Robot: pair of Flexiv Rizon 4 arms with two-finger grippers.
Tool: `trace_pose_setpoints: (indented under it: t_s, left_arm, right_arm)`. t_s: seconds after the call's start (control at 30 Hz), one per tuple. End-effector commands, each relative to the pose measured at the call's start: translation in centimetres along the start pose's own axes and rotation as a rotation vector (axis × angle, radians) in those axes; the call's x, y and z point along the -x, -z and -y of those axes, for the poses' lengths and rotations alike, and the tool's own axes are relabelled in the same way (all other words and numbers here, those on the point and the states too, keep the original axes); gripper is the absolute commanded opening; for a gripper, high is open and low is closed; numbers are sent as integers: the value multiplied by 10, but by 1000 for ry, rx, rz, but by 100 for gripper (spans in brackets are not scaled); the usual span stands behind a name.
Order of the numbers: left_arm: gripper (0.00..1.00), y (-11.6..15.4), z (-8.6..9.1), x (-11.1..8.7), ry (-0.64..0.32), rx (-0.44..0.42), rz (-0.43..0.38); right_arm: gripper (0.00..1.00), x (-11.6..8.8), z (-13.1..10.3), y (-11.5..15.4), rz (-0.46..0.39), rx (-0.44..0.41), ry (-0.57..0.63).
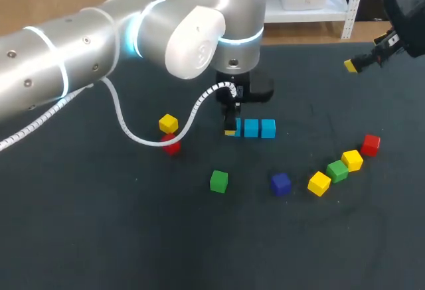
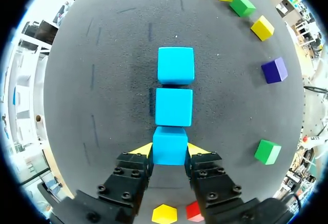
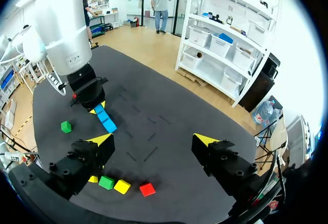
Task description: Place the blue cubes, place green cubes on the blue cubes, place the yellow cubes on the green cubes, then place the red cubes on the yellow cubes, and place purple cube on the red cubes.
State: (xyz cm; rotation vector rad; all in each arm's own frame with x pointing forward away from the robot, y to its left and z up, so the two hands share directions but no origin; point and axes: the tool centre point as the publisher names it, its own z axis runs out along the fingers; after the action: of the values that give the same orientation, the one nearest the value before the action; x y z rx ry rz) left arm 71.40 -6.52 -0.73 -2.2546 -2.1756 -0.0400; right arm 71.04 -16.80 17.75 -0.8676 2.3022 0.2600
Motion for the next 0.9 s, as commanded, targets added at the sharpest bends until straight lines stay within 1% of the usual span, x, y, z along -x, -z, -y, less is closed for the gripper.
trace_pose_setpoints:
  t_s: [0.03, 0.2, 0.27, 0.3, 0.33, 0.4, 0.5, 0.53, 0.6, 0.63, 0.77, 0.9]
  left_arm:
    - [18, 0, 0, 0, -4, 0, 3]
    - [20, -1, 0, 0, -6, 0, 1]
    - [26, -1, 0, 0, -8, 0, 1]
    - [31, -1, 0, 0, -9, -2, 0]
    - [31, -1, 0, 0, -7, -5, 1]
    - [39, -1, 1, -1, -9, -13, 0]
    - [55, 1, 2, -1, -6, -20, 6]
    - [67, 1, 3, -1, -5, -25, 8]
    - [81, 2, 4, -1, -5, -28, 8]
    - [100, 2, 4, -1, -6, -30, 8]
    - [100, 3, 4, -3, 14, -38, 14]
    - [100, 16, -1, -11, 83, -48, 51]
  right_arm:
    - [100, 0, -1, 1, -1, -3, -1]
    - [100, 0, -1, 1, -1, -3, -1]
    - [100, 0, -1, 1, -1, -3, -1]
    - [100, 0, -1, 1, -1, -3, -1]
    - [100, 0, -1, 1, -1, -3, -1]
    - [100, 0, -1, 1, -1, -3, -1]
    - [100, 0, -1, 1, -1, -3, -1]
    - [100, 0, -1, 1, -1, -3, -1]
    - [100, 0, -1, 1, -1, -3, -1]
    - [100, 0, -1, 1, -1, -3, -1]
    - [100, 0, -1, 1, -1, -3, -1]
    - [100, 0, -1, 1, -1, -3, -1]
